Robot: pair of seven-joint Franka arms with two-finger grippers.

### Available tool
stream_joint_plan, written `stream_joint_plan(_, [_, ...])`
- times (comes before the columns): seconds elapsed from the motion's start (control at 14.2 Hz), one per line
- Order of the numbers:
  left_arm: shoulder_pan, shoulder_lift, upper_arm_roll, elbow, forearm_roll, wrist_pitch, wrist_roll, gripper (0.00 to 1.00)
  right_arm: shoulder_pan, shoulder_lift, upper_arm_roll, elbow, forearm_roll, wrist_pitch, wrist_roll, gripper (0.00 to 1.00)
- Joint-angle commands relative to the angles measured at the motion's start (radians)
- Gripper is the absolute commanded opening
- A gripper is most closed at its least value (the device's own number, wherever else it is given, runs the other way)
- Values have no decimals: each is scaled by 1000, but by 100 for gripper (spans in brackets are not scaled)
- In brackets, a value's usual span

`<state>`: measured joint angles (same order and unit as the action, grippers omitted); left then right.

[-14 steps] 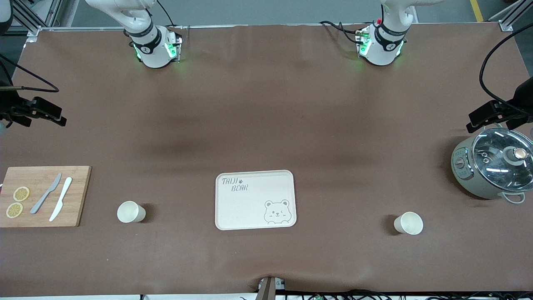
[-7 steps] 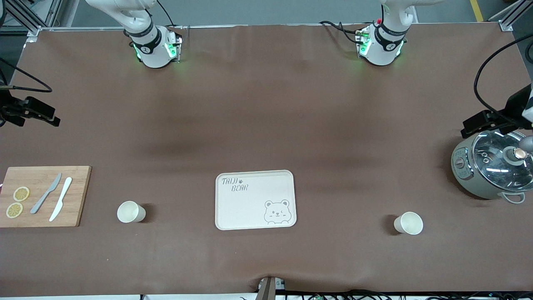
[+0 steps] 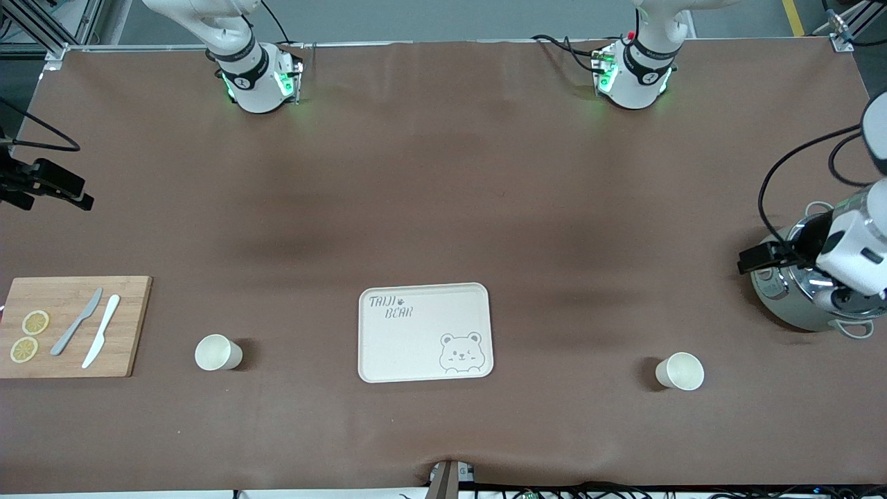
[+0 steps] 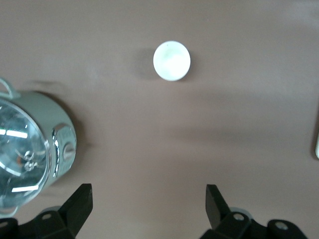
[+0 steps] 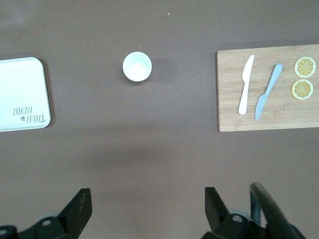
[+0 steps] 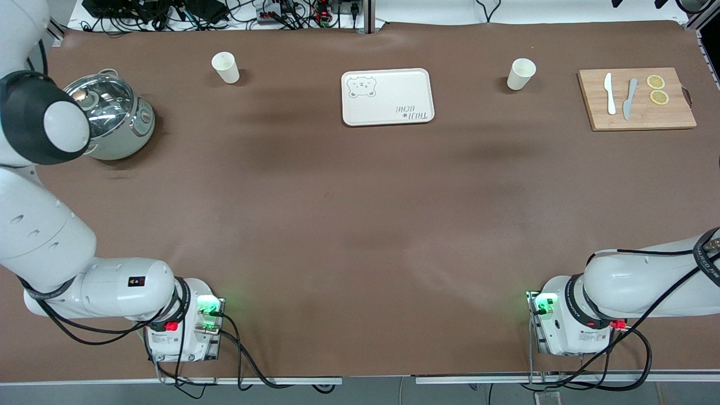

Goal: Place white IKEA cup upright on tray with both arms
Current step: 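Reach the right gripper to one white cup while the left gripper reaches the other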

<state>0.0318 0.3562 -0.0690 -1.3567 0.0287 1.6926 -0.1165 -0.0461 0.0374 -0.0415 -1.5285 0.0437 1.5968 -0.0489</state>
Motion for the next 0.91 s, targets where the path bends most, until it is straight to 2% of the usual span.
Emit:
stream_joint_plan(0.0, [-1, 62, -6, 13, 63, 71, 4, 100, -11, 16, 6, 39, -1, -3, 12, 100])
stream_joint_plan(0.21, [8, 127, -6, 13, 68, 168, 9, 100, 2, 24, 8, 42, -5, 34, 12, 100])
stream_joint_plan(0.35, [13, 164, -6, 13, 68, 228, 9, 100, 14, 35, 15, 33, 10, 119, 12, 100])
stream_joint_plan(0.49, [14, 199, -5, 13, 68, 286, 9, 100, 90, 99, 17, 39, 22, 205, 32, 100])
stream_joint_plan(0.63, [14, 237, -5, 13, 68, 338, 11, 100, 147, 185, 17, 47, 10, 229, 116, 100])
stream_joint_plan(0.84, [14, 285, -2, 13, 68, 406, 11, 100, 175, 294, 17, 54, 13, 334, 146, 100])
